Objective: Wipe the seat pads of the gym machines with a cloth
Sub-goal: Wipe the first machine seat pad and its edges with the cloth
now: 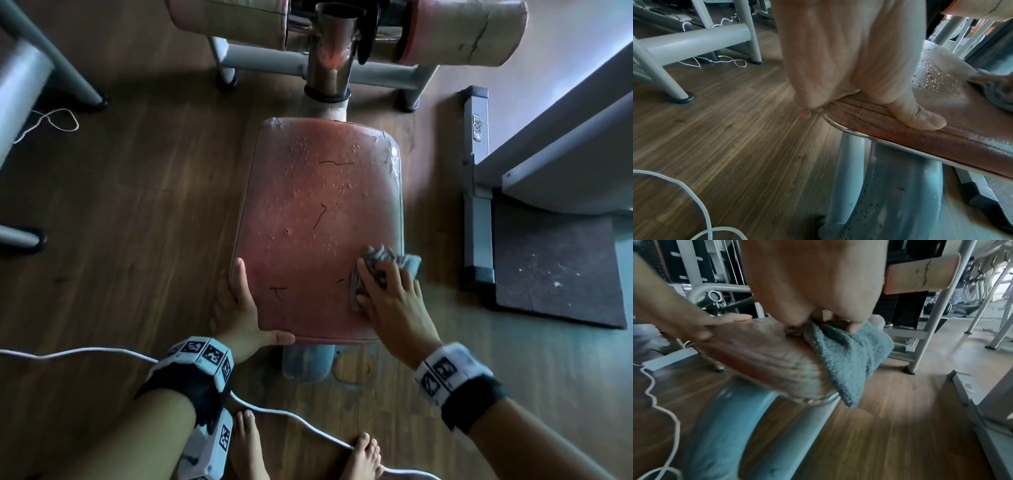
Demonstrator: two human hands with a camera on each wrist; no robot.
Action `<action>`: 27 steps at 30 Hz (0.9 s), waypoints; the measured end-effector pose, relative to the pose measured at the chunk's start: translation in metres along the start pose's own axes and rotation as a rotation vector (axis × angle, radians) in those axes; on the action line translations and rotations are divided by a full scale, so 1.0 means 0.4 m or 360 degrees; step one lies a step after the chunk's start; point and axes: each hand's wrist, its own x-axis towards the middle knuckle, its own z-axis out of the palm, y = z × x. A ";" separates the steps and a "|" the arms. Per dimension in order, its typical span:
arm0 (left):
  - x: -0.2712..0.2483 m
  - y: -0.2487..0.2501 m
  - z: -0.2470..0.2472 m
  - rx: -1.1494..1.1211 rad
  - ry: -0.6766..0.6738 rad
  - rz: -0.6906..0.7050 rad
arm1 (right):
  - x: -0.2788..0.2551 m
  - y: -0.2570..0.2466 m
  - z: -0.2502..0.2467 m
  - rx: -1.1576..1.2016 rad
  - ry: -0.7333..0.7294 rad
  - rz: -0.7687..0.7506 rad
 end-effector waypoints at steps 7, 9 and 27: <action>0.017 -0.017 0.014 -0.0079 0.0010 0.0016 | -0.060 -0.073 0.044 0.0115 0.0078 -0.0002; 0.019 -0.016 0.014 -0.0067 0.0011 -0.0011 | -0.026 -0.071 0.030 0.0065 0.0084 -0.0067; 0.013 -0.019 0.018 -0.0011 0.0090 0.0074 | -0.029 -0.119 0.044 0.0126 0.0140 0.0080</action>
